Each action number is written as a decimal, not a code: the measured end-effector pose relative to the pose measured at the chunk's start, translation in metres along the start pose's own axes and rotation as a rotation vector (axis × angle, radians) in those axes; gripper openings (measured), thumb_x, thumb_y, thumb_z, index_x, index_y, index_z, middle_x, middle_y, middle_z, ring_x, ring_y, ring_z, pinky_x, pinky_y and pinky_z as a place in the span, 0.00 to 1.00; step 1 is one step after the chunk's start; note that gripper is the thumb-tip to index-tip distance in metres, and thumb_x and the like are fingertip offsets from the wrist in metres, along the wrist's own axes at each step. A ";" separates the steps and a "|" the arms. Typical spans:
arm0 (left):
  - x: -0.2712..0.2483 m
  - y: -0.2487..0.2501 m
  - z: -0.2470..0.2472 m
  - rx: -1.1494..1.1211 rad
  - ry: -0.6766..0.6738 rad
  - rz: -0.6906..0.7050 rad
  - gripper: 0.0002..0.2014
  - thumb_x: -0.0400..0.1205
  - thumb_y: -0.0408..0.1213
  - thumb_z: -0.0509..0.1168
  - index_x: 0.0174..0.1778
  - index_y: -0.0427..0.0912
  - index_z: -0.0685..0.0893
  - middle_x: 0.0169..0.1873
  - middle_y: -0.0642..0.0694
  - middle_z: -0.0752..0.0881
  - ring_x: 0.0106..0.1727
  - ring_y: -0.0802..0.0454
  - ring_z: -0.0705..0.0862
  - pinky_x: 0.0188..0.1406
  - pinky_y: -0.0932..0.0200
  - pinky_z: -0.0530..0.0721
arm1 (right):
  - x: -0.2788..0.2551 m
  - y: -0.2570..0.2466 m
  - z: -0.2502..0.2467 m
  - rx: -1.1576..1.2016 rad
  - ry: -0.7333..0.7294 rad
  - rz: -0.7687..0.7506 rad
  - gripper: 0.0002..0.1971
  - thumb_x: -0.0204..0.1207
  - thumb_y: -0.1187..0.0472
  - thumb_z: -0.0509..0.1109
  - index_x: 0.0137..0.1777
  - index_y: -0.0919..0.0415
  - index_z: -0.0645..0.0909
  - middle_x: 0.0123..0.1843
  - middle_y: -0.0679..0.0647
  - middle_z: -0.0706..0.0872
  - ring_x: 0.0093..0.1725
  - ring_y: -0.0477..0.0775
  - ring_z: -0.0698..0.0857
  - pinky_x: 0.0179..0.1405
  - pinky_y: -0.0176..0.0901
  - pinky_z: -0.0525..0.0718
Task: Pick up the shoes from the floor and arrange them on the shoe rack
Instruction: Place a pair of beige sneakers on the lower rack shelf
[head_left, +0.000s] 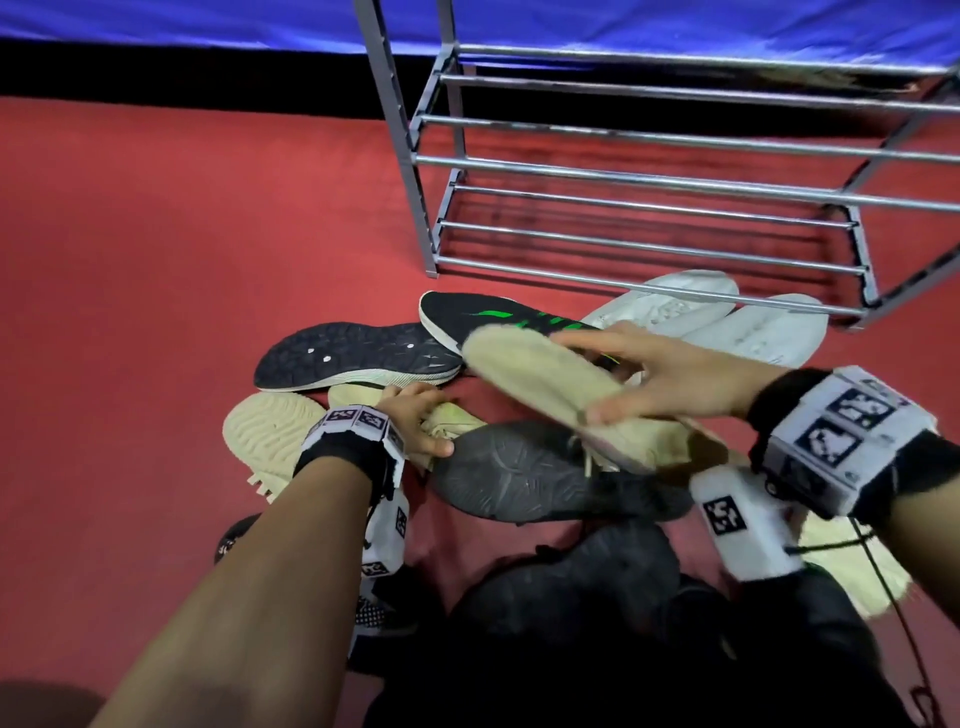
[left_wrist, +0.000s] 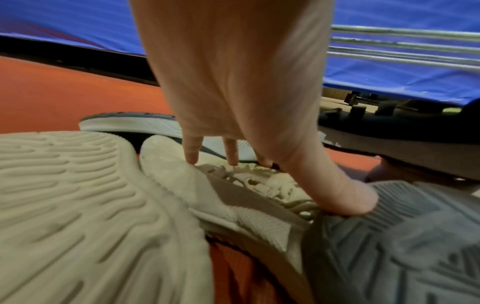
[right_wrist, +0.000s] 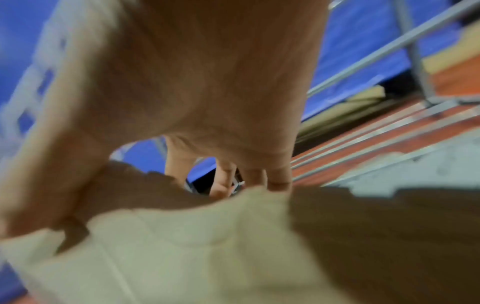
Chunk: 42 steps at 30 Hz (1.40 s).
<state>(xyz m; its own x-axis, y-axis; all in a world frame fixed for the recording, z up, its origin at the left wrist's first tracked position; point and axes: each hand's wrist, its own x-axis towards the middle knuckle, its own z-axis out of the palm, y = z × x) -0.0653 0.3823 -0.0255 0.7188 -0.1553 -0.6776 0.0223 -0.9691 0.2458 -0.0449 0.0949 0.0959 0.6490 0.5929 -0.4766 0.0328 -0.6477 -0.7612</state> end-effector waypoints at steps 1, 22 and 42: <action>0.000 0.001 0.001 -0.011 0.007 -0.012 0.56 0.51 0.71 0.59 0.80 0.54 0.64 0.77 0.48 0.64 0.76 0.40 0.62 0.76 0.52 0.57 | 0.001 -0.004 -0.004 0.232 0.025 -0.042 0.37 0.58 0.43 0.82 0.69 0.39 0.74 0.61 0.41 0.82 0.62 0.43 0.81 0.57 0.30 0.77; -0.033 -0.073 0.014 -0.731 0.818 -0.817 0.20 0.79 0.41 0.60 0.63 0.34 0.78 0.63 0.31 0.79 0.67 0.33 0.75 0.65 0.45 0.71 | 0.051 -0.004 0.048 -0.057 0.620 0.485 0.27 0.83 0.48 0.49 0.78 0.64 0.60 0.74 0.64 0.65 0.74 0.66 0.64 0.73 0.57 0.65; -0.059 -0.140 0.015 -1.731 0.453 -0.782 0.18 0.77 0.50 0.68 0.50 0.37 0.81 0.36 0.41 0.86 0.38 0.43 0.84 0.44 0.49 0.82 | 0.144 -0.015 0.145 -0.409 0.023 0.383 0.31 0.81 0.38 0.53 0.80 0.52 0.61 0.78 0.58 0.72 0.76 0.61 0.72 0.75 0.52 0.67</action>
<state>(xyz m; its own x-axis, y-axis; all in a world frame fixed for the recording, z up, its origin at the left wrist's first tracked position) -0.1210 0.5243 -0.0308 0.3035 0.4722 -0.8276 0.7175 0.4582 0.5246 -0.0621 0.2590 -0.0252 0.6888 0.2715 -0.6722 0.0805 -0.9501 -0.3013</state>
